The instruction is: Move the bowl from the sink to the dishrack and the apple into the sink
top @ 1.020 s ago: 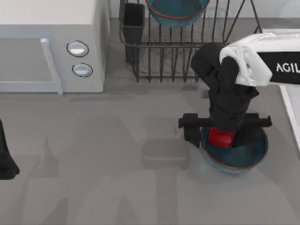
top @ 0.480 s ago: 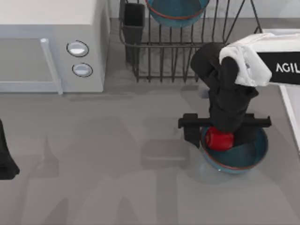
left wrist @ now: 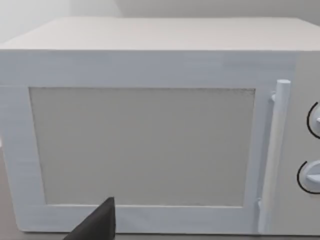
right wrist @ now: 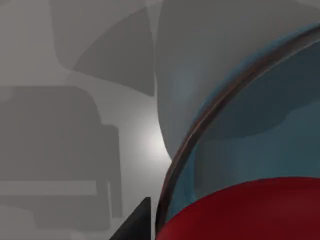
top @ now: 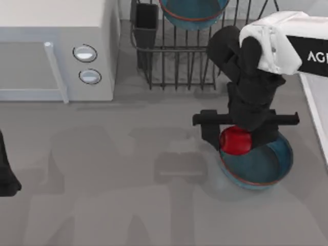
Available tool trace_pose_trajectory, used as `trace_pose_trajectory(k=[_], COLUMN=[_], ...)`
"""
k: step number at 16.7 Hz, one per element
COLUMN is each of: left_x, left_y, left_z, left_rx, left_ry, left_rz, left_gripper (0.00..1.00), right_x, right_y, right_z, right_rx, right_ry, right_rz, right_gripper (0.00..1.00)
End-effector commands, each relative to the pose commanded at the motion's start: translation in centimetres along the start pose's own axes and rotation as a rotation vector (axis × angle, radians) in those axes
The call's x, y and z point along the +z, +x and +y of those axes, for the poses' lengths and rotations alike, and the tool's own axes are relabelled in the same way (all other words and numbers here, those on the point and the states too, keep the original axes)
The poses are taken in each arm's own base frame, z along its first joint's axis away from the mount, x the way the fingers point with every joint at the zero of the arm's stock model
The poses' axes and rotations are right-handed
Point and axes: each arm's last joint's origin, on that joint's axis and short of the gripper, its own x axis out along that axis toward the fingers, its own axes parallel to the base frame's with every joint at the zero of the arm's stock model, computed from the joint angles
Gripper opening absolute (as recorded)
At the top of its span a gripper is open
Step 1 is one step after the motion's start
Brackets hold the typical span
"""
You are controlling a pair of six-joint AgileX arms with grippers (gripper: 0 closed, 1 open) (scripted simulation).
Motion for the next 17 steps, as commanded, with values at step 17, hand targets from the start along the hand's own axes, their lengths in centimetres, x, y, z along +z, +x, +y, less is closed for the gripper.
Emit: trace_pose_trajectory(k=[17], left_x=[0.0], left_y=[0.0], left_z=[0.0], left_rx=[0.0], left_ry=[0.0], left_rz=[0.0], left_gripper=[1.0], right_x=[1.9], right_y=[-3.4], right_z=[-4.6], right_rx=[0.14], right_ry=[0.083], right_rz=[-0.107], right_gripper=[0.0])
